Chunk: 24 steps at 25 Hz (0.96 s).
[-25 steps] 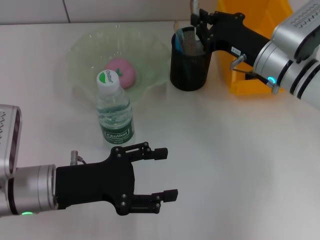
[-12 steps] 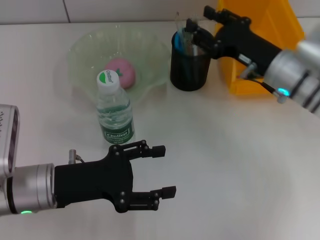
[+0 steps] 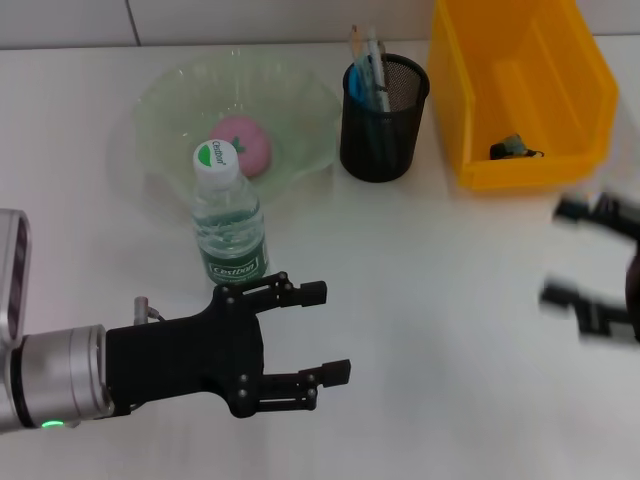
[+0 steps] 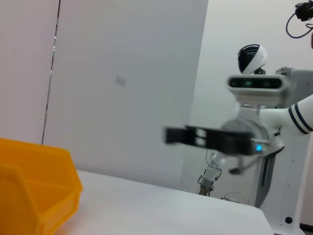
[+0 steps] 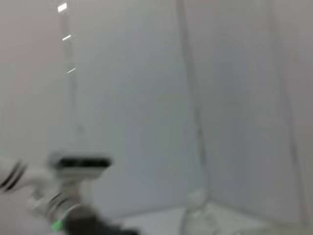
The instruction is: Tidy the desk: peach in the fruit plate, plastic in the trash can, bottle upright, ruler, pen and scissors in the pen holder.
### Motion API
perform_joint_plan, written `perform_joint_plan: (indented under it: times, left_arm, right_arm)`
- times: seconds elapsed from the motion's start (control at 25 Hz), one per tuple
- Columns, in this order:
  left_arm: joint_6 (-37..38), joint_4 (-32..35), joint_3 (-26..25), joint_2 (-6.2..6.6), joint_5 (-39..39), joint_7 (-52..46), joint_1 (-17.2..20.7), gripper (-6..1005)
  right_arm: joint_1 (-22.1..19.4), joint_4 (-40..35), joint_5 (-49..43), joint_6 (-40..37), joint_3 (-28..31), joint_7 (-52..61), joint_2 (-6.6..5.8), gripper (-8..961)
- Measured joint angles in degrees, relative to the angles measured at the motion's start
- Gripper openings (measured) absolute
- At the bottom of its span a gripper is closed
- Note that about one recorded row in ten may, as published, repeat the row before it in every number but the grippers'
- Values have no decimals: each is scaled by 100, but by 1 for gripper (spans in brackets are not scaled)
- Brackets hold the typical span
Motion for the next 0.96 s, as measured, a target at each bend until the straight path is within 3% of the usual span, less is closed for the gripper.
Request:
perform_joint_plan:
  times: [0.08,0.2,0.24,0.36,0.52,0.96]
  left_arm:
    - [-4,-33,0,2,-2,0,-29,813]
    - [-5,-74,45,0,-2,-10,-105,813]
    - [-5,-74,45,0,-2,-10,-105,813]
    - [-15,-77,53,0,-3,-9,-111,813]
    - [-7,-78,54,1,-3,-9,-108,813]
    - [1,-77,9,7,-2,-6,-75,813]
  right_arm:
    - [-7,-19,-363,-164,163,-1,24,836]
    - [14,-246,-1339,-308,409,25,225,836]
    - [14,-246,-1339,-308,409,25,225,836]
    - [60,-441,-1691,-138,464,89,413,837]
    - [111,-643,-1915,22,479,207,573,837]
    - [204,-708,-1949,240,491,330,658,837]
